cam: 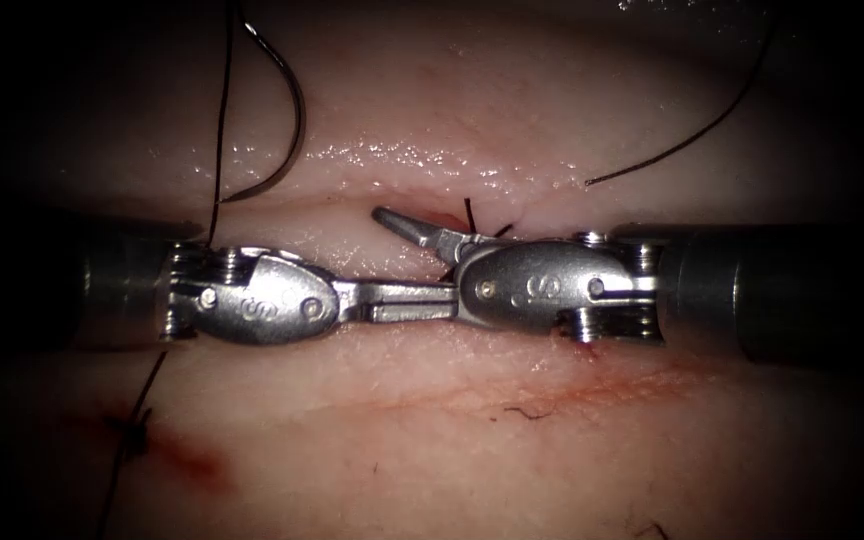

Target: Wound Closure

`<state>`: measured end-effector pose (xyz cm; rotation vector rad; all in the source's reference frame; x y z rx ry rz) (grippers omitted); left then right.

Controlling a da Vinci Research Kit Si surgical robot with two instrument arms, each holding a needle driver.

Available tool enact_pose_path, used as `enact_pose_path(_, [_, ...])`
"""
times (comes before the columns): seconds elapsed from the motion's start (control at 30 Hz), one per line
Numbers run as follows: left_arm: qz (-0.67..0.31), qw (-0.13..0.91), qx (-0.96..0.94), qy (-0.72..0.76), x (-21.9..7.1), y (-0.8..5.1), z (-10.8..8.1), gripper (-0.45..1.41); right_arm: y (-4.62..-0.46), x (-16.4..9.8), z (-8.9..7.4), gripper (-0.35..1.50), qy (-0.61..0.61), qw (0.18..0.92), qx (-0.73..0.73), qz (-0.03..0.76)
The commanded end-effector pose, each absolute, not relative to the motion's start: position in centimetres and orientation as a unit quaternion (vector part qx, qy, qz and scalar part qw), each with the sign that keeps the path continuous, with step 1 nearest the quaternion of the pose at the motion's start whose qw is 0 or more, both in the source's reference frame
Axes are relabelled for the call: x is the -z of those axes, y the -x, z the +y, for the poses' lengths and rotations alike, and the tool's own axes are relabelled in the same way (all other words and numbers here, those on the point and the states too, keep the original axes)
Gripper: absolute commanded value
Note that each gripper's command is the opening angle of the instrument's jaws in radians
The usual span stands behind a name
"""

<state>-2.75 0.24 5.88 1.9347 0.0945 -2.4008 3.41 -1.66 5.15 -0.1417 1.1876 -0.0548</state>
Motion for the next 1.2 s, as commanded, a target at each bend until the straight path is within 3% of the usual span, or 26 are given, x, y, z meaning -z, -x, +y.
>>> enact_pose_path(0.03, [0.031, 0.028, 0.778, -0.627, -5.9, 2.80, 0.2, -0.45, -3.48, -5.2, -1.6, 0.22, 0.067, 0.826, 0.027, 0.560])
enact_pose_path(0.07, [0.031, 0.028, 0.778, -0.627, -5.9, 2.80, 0.2, -0.45, -3.48, -5.2, -1.7, -0.35, 0.067, 0.825, 0.028, 0.560])
enact_pose_path(0.4, [0.031, 0.029, 0.778, -0.627, -5.9, 2.80, 0.2, -0.45, -3.42, -5.2, -1.7, -0.35, 0.085, 0.827, 0.036, 0.555])
enact_pose_path(0.47, [0.035, 0.028, 0.777, -0.628, -5.9, 2.76, 0.2, -0.45, -3.39, -5.1, -1.6, 0.57, 0.083, 0.825, 0.028, 0.559])
enact_pose_path(0.5, [0.036, 0.030, 0.776, -0.629, -5.9, 2.72, 0.2, -0.45, -3.37, -5.1, -1.6, 0.81, 0.079, 0.824, 0.026, 0.560])
enact_pose_path(0.63, [0.033, 0.030, 0.782, -0.621, -5.8, 2.45, 0.1, -0.45, -3.18, -4.9, -1.7, 1.18, 0.074, 0.819, 0.020, 0.569])
enact_pose_path(0.7, [0.026, 0.019, 0.790, -0.612, -5.7, 2.16, 0.0, -0.45, -2.99, -4.7, -1.7, 1.26, 0.071, 0.815, 0.018, 0.575])
enact_pose_path(0.93, [-0.003, -0.034, 0.806, -0.591, -5.8, 1.42, 0.1, -0.45, -2.53, -4.5, -1.6, 1.28, 0.073, 0.817, 0.005, 0.572])
enact_pose_path(1.2, [-0.045, -0.103, 0.829, -0.549, -6.2, 0.68, 0.3, -0.45, -2.41, -4.5, -1.6, 1.23, 0.073, 0.822, -0.005, 0.565])
